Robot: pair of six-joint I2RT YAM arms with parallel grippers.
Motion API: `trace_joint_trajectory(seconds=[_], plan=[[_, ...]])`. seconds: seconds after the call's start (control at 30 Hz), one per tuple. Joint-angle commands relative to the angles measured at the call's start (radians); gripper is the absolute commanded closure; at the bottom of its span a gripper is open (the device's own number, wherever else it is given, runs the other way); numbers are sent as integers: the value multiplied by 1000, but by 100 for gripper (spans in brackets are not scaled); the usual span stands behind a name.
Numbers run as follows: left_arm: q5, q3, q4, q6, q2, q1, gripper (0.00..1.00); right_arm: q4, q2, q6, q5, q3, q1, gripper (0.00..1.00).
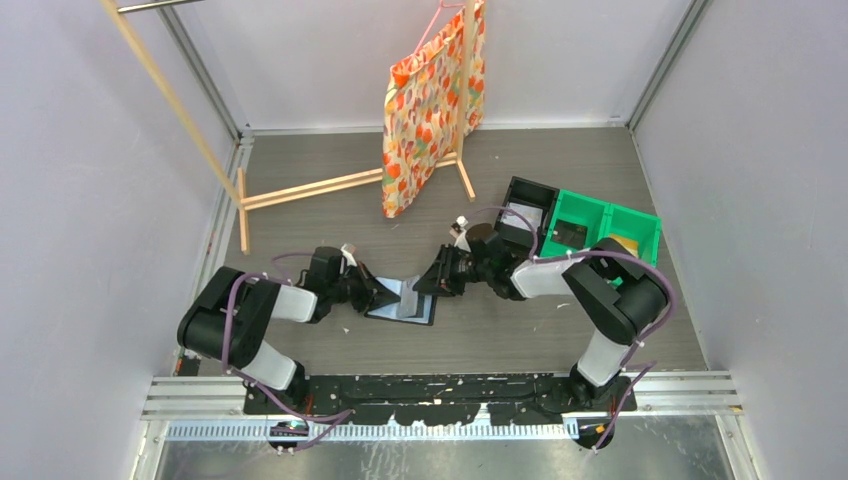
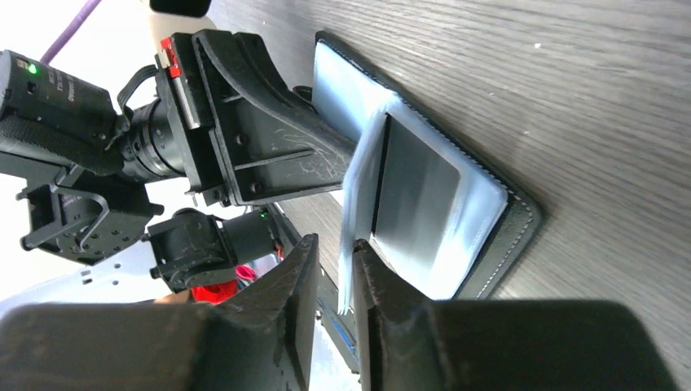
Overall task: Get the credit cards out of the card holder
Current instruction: Remove the credit card from the card holder.
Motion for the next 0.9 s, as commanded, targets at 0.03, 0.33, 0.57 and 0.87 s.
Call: trace_joint_trajectory(seconds=[0.03, 0.33, 0.57, 0.87], plan=[[-6, 5, 28, 4, 13, -2, 100, -215, -125, -145, 126, 44, 14, 67], [0, 9, 28, 7, 12, -3, 99, -238, -200, -77, 294, -33, 14, 64], [2, 9, 28, 8, 8, -3, 100, -268, -119, -84, 238, 30, 27, 63], [6, 18, 29, 11, 15, -3, 100, -267, -108, -97, 250, 50, 73, 62]])
